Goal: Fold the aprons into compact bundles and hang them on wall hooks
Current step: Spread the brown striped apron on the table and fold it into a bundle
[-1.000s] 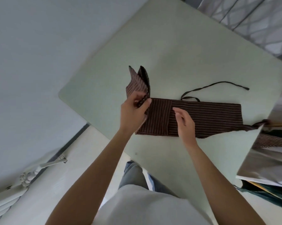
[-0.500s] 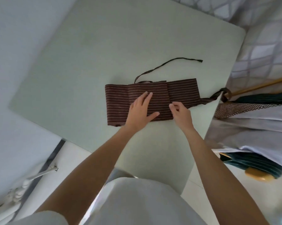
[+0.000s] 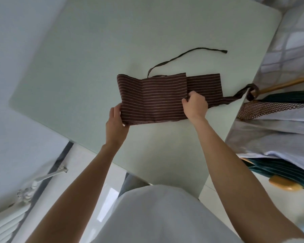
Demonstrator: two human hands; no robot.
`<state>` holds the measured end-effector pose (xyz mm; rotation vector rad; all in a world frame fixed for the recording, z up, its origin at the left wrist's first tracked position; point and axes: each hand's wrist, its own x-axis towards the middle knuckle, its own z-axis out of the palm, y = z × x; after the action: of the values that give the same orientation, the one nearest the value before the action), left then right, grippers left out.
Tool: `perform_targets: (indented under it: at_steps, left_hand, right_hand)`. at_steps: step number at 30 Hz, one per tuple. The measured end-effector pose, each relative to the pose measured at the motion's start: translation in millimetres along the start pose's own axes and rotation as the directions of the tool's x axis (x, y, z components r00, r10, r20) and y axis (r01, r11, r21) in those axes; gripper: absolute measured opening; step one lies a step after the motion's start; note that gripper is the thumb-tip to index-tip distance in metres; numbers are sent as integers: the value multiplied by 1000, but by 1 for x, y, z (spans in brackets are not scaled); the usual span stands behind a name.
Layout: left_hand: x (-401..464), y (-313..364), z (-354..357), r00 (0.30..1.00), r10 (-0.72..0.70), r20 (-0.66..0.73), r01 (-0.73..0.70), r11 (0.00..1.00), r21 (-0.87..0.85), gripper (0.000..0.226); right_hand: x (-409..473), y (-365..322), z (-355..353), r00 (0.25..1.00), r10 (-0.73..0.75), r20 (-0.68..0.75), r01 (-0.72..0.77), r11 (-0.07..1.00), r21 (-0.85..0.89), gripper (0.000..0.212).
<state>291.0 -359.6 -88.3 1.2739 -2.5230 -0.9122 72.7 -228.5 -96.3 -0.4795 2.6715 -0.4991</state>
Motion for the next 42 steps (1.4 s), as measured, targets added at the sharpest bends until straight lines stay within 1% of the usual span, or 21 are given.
perform_targets:
  at_steps: [2, 4, 6, 8, 12, 15, 17, 21, 23, 25, 26, 27, 28, 29, 30, 31, 33, 35, 38, 40, 42]
  left_hand:
    - [0, -3, 4, 995, 97, 19, -99, 989, 107, 51]
    - [-1, -7, 8, 980, 165, 108, -185, 957, 224, 50]
    - [0, -10, 11, 961, 210, 180, -255, 925, 281, 49]
    - [0, -13, 12, 952, 219, 213, -276, 916, 290, 49]
    - [4, -16, 10, 939, 249, 237, -312, 907, 283, 53]
    - [6, -16, 12, 863, 414, 290, -495, 807, 322, 59]
    - [9, -12, 16, 814, 470, 341, -573, 746, 341, 63]
    - [9, -7, 22, 786, 430, 444, -599, 709, 372, 69]
    - [9, -7, 19, 769, 392, 505, -590, 740, 323, 72]
    - [10, -8, 10, 764, 355, 540, -533, 818, 217, 67]
    - [12, -7, 6, 792, 353, 497, -482, 862, 156, 59]
    - [14, -6, 4, 851, 335, 405, -406, 908, 102, 51]
    - [18, -5, 2, 921, 265, 284, -293, 954, 60, 46]
    - [24, -2, 1, 975, 136, 174, -143, 989, 25, 43]
    - [30, 3, 0, 993, -23, 118, 24, 1000, -7, 44]
    - [37, 8, 0, 977, -170, 127, 175, 984, -31, 47]
    - [48, 15, 2, 922, -317, 223, 331, 943, -27, 48]
    - [56, 19, 5, 896, -353, 269, 371, 928, -20, 45]
    - [63, 16, 7, 885, -362, 293, 379, 925, -2, 37]
    - [66, 13, 8, 888, -336, 313, 353, 936, 2, 31]
    - [68, 11, 7, 893, -314, 321, 339, 941, -21, 28]
  right_hand:
    - [2, 17, -17, 993, 23, -117, -20, 1000, 19, 25]
    - [8, 44, -31, 983, 88, -159, -92, 996, -17, 27]
    - [13, 68, -37, 988, 133, -82, -139, 988, -73, 30]
    - [15, 77, -38, 993, 120, -18, -121, 988, -93, 30]
    - [15, 74, -40, 995, 79, -55, -83, 995, -56, 30]
    - [14, 77, -41, 988, 83, -131, -90, 994, -54, 25]
    - [15, 79, -41, 985, 72, -155, -84, 994, -69, 22]
    - [20, 82, -37, 990, 49, -133, -67, 989, -128, 21]
    - [21, 82, -36, 992, 41, -120, -60, 986, -157, 21]
    - [20, 82, -36, 990, 35, -135, -62, 977, -203, 22]
    - [18, 81, -37, 985, 8, -172, -48, 973, -228, 24]
    - [18, 76, -38, 974, -44, -220, -9, 972, -234, 27]
    - [18, 66, -38, 958, -125, -258, 69, 975, -213, 28]
    - [21, 53, -37, 936, -230, -268, 184, 965, -186, 27]
    - [26, 37, -33, 910, -335, -245, 302, 939, -162, 25]
    - [34, 20, -27, 891, -412, -193, 389, 910, -144, 25]
    - [54, -14, -15, 890, -454, -40, 444, 884, -147, 28]
    - [69, -35, -3, 898, -429, 93, 439, 868, -232, 30]
    - [85, -48, 3, 902, -398, 170, 429, 872, -235, 22]
    - [94, -57, 1, 906, -386, 173, 412, 897, -159, 24]
    - [101, -70, -3, 928, -314, 202, 318, 948, 14, 23]
